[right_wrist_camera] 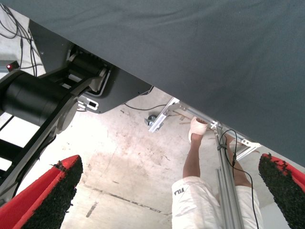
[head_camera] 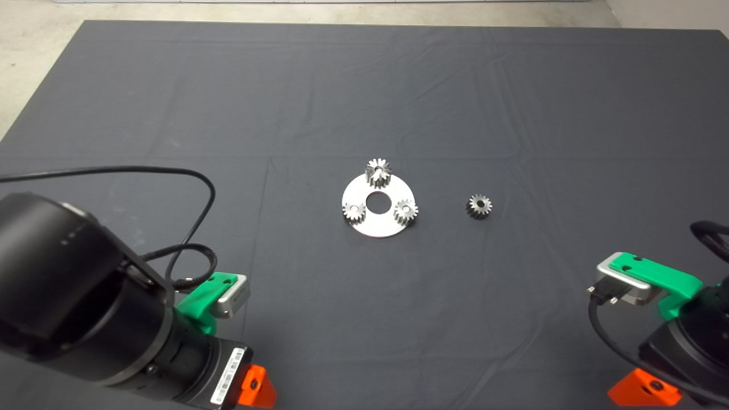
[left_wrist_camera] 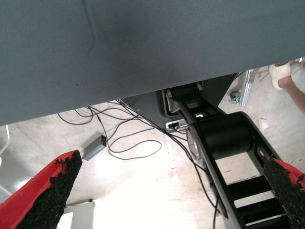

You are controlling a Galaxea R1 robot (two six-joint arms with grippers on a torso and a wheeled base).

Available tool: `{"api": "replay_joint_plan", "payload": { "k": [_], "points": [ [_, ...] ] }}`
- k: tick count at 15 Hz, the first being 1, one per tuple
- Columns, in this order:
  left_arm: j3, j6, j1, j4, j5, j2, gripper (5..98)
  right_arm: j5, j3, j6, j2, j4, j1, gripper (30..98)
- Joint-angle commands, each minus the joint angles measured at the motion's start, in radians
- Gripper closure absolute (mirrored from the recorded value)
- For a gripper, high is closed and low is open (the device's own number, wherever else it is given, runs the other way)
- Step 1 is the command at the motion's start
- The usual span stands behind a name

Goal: Remove an incorrectly installed larger gear and replace it with the correct smaller gear

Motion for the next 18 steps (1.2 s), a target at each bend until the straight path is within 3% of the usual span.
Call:
{"api": "replay_joint_plan", "payload": {
  "k": [1, 4, 6, 8, 13, 15, 18],
  "points": [
    [0.016, -0.040, -0.008, -0.021, 0.013, -0.007, 5.4, -0.108, -0.188, -0.156, 0.049, 0.020, 0.019, 30.9],
    [0.016, -0.040, -0.010, -0.023, 0.014, -0.007, 5.4, -0.109, -0.395, -0.314, 0.163, -0.024, 0.025, 30.9],
    [0.016, -0.041, -0.009, -0.021, 0.033, -0.006, 5.4, -0.109, -0.558, -0.391, 0.286, -0.073, 0.025, 30.9],
    [0.015, -0.041, -0.010, -0.017, 0.033, -0.007, 5.4, -0.108, -0.699, -0.448, 0.402, -0.120, 0.025, 30.9],
    [0.016, -0.041, -0.008, -0.017, 0.049, -0.012, 5.4, -0.099, -1.076, -0.635, 0.656, -0.128, 0.025, 30.9],
    [0.016, -0.043, -0.008, -0.017, 0.048, -0.012, 5.4, -0.102, -1.181, -0.672, 0.755, -0.206, 0.019, 30.9],
    [0.016, -0.045, -0.008, -0.017, 0.047, -0.010, 5.4, -0.103, -1.196, -0.674, 0.796, -0.256, 0.019, 30.9]
  ]
}}
